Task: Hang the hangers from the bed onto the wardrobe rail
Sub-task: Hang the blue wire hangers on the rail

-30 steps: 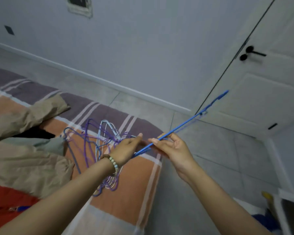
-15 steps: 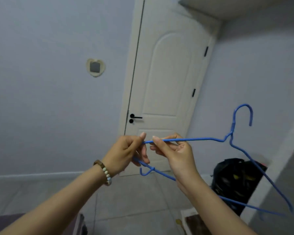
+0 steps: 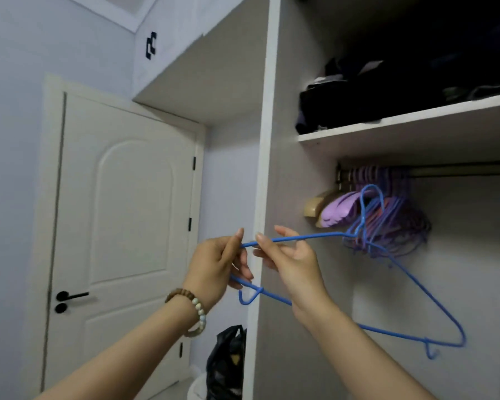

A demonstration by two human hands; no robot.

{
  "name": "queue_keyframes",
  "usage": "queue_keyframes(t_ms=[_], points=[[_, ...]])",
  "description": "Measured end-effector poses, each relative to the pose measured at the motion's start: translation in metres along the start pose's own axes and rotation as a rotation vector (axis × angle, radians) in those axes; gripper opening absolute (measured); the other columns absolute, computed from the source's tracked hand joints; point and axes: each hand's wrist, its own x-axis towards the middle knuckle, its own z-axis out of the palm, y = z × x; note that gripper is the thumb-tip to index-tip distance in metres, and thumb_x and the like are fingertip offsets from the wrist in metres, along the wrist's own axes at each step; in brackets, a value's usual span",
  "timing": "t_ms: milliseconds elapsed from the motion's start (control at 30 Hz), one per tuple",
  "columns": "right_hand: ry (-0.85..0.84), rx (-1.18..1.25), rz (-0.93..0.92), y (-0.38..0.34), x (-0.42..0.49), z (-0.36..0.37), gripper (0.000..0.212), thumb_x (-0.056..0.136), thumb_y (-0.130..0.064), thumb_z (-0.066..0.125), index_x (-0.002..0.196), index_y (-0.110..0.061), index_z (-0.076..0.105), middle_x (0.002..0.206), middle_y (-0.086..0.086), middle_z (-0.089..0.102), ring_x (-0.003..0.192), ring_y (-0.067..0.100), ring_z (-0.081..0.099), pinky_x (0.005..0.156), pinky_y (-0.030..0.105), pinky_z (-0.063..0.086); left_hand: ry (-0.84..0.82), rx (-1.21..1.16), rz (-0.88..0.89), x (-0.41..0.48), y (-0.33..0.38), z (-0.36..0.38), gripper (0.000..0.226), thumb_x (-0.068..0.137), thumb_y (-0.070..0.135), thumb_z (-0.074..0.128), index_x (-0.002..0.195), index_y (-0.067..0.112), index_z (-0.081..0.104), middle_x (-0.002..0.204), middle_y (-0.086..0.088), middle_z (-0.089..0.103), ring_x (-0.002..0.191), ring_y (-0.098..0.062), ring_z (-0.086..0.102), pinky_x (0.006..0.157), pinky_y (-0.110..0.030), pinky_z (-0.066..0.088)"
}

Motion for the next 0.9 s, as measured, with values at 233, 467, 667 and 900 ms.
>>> queue_keyframes(t_ms=[233, 467, 667, 900], points=[[0.305, 0.015, -0.111, -0.005, 0.065, -0.105, 0.053, 0.079, -0.011, 0.072, 0.119, 0.003, 0.039, 0.073, -0.001, 0.064, 0.061, -0.006, 0.060, 0.063, 0.006, 0.045, 0.027, -0.104, 0.052, 0.053, 0.011, 0.133, 0.048, 0.096, 0.036, 0.038, 0.061, 0.008, 0.053, 0.045, -0.004, 0.060, 0.043, -0.014, 0.062, 0.040, -0.019, 0.046], [0.405, -0.145, -0.087, 0.001, 0.124, -0.202, 0.058, 0.084, -0.013, 0.066, 0.131, -0.001, 0.034, 0.091, 0.008, 0.062, 0.085, 0.017, 0.057, 0.071, 0.023, 0.046, -0.106, -0.188, 0.024, 0.090, 0.003, 0.237, 0.041, 0.098, 0.030, 0.034, 0.071, 0.011, 0.058, 0.070, -0.008, 0.066, 0.054, -0.012, 0.062, 0.048, -0.020, 0.052], [0.422, -0.292, -0.050, 0.008, 0.172, -0.256, 0.038, 0.087, -0.015, 0.063, 0.071, 0.014, 0.045, 0.139, 0.026, 0.044, 0.103, 0.027, 0.056, 0.098, 0.054, 0.044, -0.305, -0.130, 0.024, 0.122, -0.008, 0.288, 0.026, 0.099, 0.021, 0.033, 0.093, 0.016, 0.058, 0.095, -0.006, 0.068, 0.080, -0.012, 0.065, 0.064, -0.019, 0.052], [0.407, -0.402, -0.048, -0.004, 0.210, -0.290, 0.044, 0.091, -0.015, 0.056, 0.122, 0.015, 0.046, 0.132, 0.007, 0.052, 0.110, 0.025, 0.058, 0.096, 0.042, 0.046, -0.413, -0.067, -0.056, 0.166, -0.007, 0.317, 0.033, 0.099, 0.022, 0.035, 0.108, 0.000, 0.058, 0.106, -0.014, 0.064, 0.094, -0.021, 0.066, 0.070, -0.024, 0.057]])
